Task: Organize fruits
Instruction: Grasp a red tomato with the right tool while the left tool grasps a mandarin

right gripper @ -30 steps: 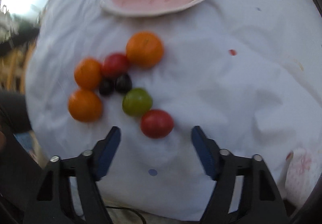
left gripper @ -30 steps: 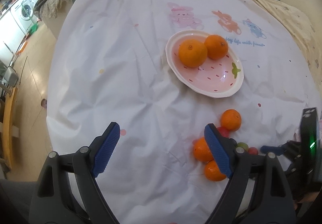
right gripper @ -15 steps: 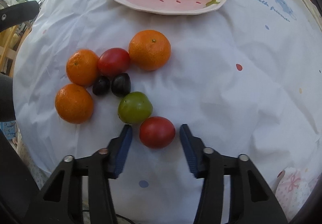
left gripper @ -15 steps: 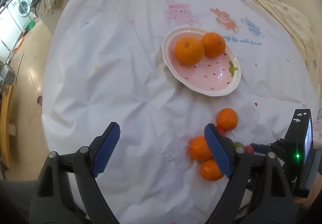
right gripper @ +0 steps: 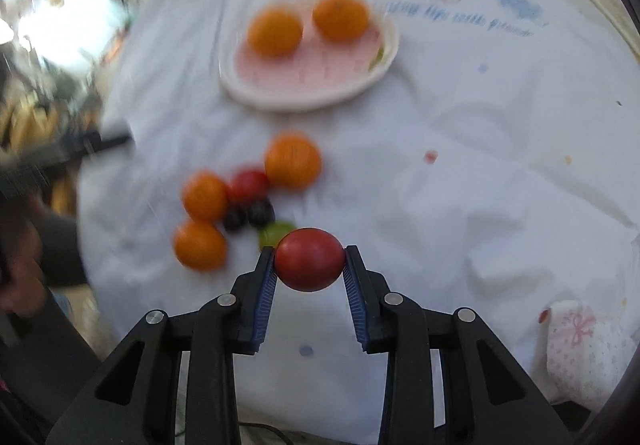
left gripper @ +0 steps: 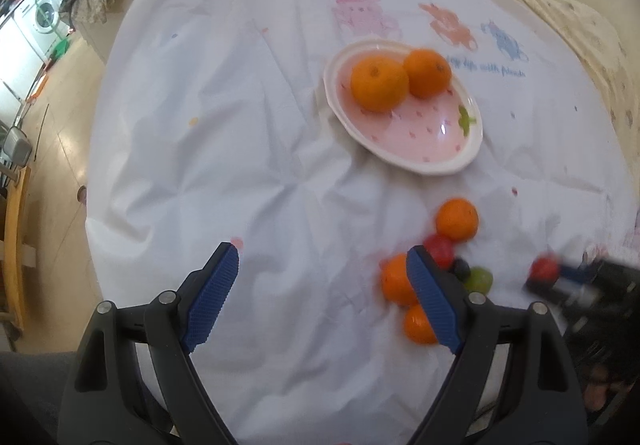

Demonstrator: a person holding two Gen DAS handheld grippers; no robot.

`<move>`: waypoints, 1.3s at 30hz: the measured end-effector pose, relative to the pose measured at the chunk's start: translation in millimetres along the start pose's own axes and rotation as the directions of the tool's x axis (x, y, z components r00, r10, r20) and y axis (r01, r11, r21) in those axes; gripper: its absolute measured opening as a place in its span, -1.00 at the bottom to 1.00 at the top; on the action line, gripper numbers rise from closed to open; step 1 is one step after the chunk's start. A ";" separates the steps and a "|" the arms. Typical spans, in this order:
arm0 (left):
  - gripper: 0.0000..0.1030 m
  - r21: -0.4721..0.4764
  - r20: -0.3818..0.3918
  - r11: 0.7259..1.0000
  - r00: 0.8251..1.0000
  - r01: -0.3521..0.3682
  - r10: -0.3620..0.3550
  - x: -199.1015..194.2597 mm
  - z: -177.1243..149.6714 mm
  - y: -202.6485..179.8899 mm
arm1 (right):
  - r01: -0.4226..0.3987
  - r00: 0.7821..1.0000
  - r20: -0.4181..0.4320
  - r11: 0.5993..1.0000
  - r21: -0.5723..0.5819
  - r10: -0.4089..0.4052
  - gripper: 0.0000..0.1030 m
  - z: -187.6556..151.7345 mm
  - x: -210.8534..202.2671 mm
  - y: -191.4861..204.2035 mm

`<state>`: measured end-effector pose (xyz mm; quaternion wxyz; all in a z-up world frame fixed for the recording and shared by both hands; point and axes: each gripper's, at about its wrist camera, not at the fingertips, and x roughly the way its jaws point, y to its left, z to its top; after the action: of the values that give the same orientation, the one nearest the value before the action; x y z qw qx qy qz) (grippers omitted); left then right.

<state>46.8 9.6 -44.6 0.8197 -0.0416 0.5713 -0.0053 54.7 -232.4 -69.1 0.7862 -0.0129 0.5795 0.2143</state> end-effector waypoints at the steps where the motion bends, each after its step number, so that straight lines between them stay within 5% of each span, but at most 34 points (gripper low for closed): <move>1: 0.62 0.011 -0.017 1.000 1.000 0.002 -0.002 0.3 -2.5 -3.7 | -0.001 1.000 0.026 1.000 0.016 0.001 -0.32 1.3 -5.5 -2.8; 10: 0.62 0.010 -0.193 0.998 0.980 0.058 -0.055 22.5 -32.4 -45.2 | -0.006 0.996 0.089 0.991 0.131 -0.005 -0.32 7.3 -16.1 -17.2; 18: 0.61 0.041 -0.290 0.999 0.957 0.025 -0.012 58.4 -47.6 -81.9 | -0.056 0.995 0.090 0.982 0.180 0.040 -0.32 5.7 -13.7 -29.8; 21: 0.30 0.037 -0.324 0.999 0.946 -0.003 0.015 68.4 -48.8 -85.6 | -0.072 0.994 0.095 0.979 0.193 0.055 -0.32 6.5 -14.9 -33.2; 23: 0.15 0.029 -0.328 0.999 0.944 -0.017 0.026 70.9 -48.3 -86.2 | -0.084 0.993 0.096 0.978 0.191 0.066 -0.32 7.3 -15.5 -31.9; 25: -0.28 0.027 -0.326 1.000 0.945 0.006 0.003 69.6 -47.7 -88.4 | -0.092 0.992 0.105 0.979 0.179 0.074 -0.32 8.0 -17.9 -29.2; 39: -0.30 0.056 -0.282 0.998 0.959 0.008 0.008 36.3 -57.3 -93.3 | -0.118 0.988 0.118 0.984 0.131 0.103 -0.31 9.7 -23.8 -16.6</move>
<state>9.3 -89.0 -91.3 0.7307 -0.0172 0.6819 -0.0270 63.7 -252.5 -47.9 0.8030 0.0857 0.5483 0.2175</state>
